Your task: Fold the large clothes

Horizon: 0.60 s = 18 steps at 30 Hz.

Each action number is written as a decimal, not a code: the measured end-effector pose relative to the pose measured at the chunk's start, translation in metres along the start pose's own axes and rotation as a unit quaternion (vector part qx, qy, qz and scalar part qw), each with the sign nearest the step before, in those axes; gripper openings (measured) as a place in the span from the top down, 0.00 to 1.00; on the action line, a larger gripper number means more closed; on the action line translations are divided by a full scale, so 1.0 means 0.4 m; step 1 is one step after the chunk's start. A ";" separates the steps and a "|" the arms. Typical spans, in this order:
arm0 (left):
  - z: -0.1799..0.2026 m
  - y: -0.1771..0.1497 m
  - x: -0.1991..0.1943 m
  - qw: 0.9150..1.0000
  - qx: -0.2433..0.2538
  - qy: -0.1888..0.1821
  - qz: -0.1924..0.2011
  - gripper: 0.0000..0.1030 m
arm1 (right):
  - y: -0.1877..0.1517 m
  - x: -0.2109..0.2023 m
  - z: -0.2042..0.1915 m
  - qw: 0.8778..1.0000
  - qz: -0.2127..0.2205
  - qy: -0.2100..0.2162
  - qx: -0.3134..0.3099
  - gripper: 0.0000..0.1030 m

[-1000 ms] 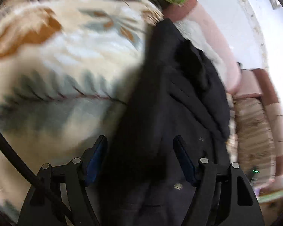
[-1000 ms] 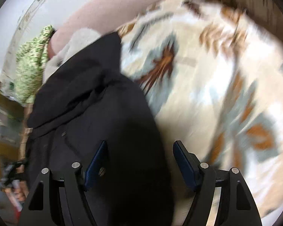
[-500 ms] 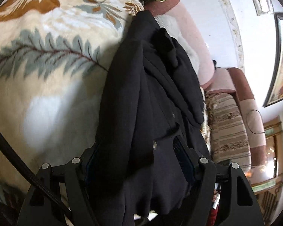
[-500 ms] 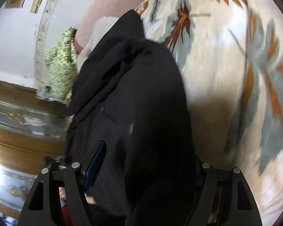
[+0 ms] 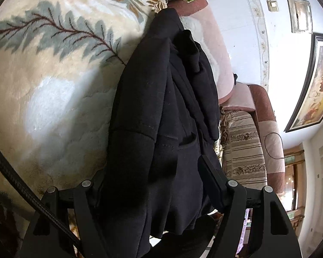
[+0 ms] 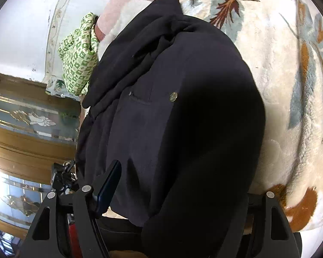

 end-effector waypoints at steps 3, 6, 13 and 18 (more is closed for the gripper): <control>0.016 -0.012 -0.002 1.000 0.024 0.008 0.002 0.31 | -0.013 0.004 -0.021 1.000 0.002 -0.003 -0.017 0.29; 0.036 -0.035 -0.004 0.998 0.061 0.023 0.005 0.31 | -0.028 0.019 -0.046 1.000 -0.005 0.006 -0.031 0.45; 0.042 -0.074 0.034 0.995 0.062 0.073 0.008 0.31 | -0.034 0.085 -0.063 0.997 -0.023 -0.045 -0.059 0.47; 0.069 -0.081 0.024 0.981 0.067 0.182 0.030 0.82 | -0.037 0.086 -0.063 0.996 0.006 -0.068 -0.052 0.71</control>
Point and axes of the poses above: each gripper's, at about its wrist camera, not at the fingertips, and x roughly the way its jaws point, z to its right, y to its top, the point moved 3 cm from there along x, roughly the way its jaws point, and after that the axes turned 13 degrees about y, right-handed, at the moved point
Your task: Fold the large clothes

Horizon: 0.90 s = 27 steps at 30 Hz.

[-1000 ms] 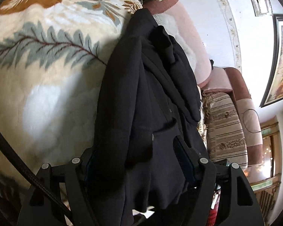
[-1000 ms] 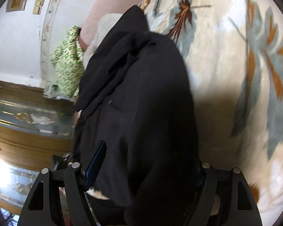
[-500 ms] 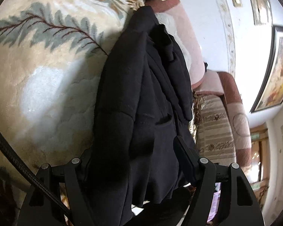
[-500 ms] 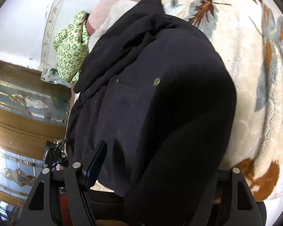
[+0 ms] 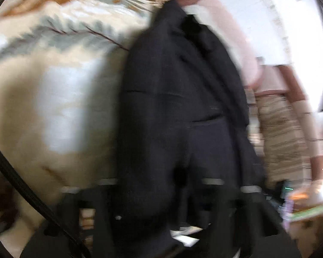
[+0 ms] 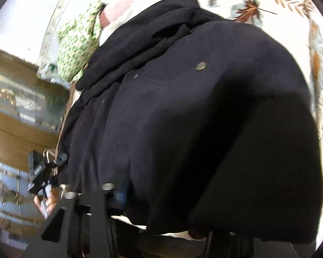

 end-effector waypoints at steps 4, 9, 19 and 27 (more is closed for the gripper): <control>0.010 0.009 -0.097 0.999 -0.009 -0.006 0.048 0.87 | -0.004 -0.072 -0.042 0.998 0.057 0.037 -0.001 0.85; 0.028 0.009 -0.129 0.998 -0.002 -0.002 0.064 0.87 | 0.004 -0.101 -0.115 0.996 0.071 0.030 -0.050 0.85; 0.065 0.027 -0.161 0.993 0.032 0.060 0.096 0.87 | 0.008 -0.110 -0.093 0.997 0.056 0.007 -0.054 0.85; 0.215 0.232 -0.257 0.983 0.055 0.063 0.164 0.87 | 0.200 -0.136 -0.270 0.988 0.090 0.012 -0.126 0.86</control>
Point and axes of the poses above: each gripper's, at about its wrist camera, not at the fingertips, and x roughly the way its jaws point, z to its right, y to its top, the point moved 3 cm from there along x, roughly the way its jaws point, and after that the axes turned 13 degrees about y, right-handed, at the moved point
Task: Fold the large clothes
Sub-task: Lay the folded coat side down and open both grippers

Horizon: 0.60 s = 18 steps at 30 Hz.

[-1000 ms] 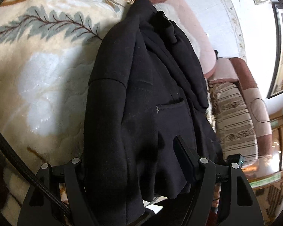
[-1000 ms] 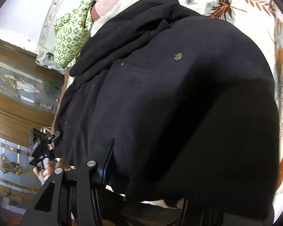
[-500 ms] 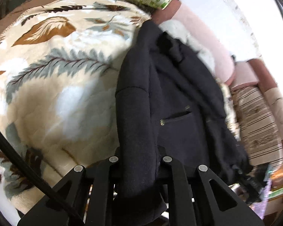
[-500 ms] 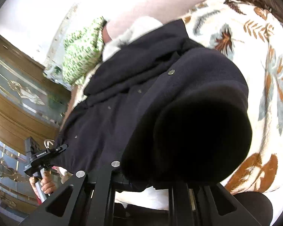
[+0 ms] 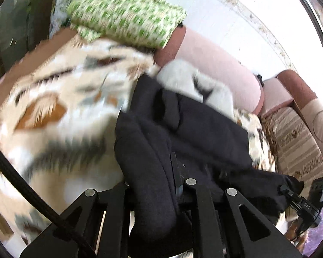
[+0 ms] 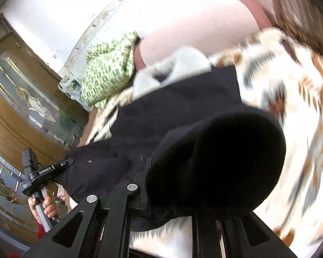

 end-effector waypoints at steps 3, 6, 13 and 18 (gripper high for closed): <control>0.055 0.123 0.031 0.999 0.013 0.021 0.019 0.87 | 0.109 0.035 -0.021 1.000 0.010 -0.015 -0.016 0.86; 0.093 0.249 0.108 0.999 0.008 0.036 0.007 0.87 | 0.230 0.085 -0.019 0.999 0.015 -0.029 -0.016 0.86; 0.115 0.447 0.425 0.994 -0.057 0.060 -0.069 0.86 | 0.466 0.298 0.120 0.997 0.005 -0.067 0.033 0.85; 0.137 0.478 0.652 0.988 -0.057 0.091 -0.108 0.86 | 0.531 0.475 0.282 0.993 -0.018 -0.079 0.081 0.85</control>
Point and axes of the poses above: each gripper's, at about its wrist camera, not at the fingertips, and x roughly the way its jaws point, z to its right, y to its top, the point moved 3 cm from there along x, roughly the way its jaws point, and after that the axes turned 13 degrees about y, right-handed, at the moved point
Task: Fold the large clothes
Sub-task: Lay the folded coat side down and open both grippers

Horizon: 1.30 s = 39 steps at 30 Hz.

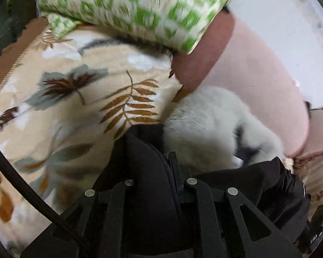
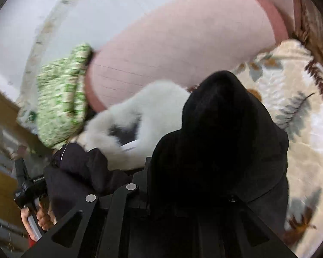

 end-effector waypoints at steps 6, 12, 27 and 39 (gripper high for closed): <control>0.036 0.050 0.145 1.000 -0.012 0.010 -0.008 0.83 | 0.057 0.150 0.117 0.999 0.004 0.026 0.041 0.85; 0.026 0.061 0.204 0.999 -0.044 -0.019 -0.008 0.82 | 0.069 0.201 0.209 0.989 0.024 0.100 0.102 0.85; -0.160 -0.053 -0.306 0.988 -0.004 -0.016 0.153 0.20 | 0.061 0.002 0.011 0.998 0.057 -0.015 0.002 0.44; -0.333 -0.382 -0.271 0.981 -0.073 0.017 0.179 0.18 | -0.078 0.068 -0.293 0.978 0.007 -0.104 -0.182 0.67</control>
Point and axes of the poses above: each gripper's, at about its wrist camera, not at the fingertips, and x roughly the way its jaws point, z to its right, y to its top, the point moved 3 cm from there along x, roughly the way its jaws point, and after that the axes turned 13 degrees about y, right-handed, at the moved point
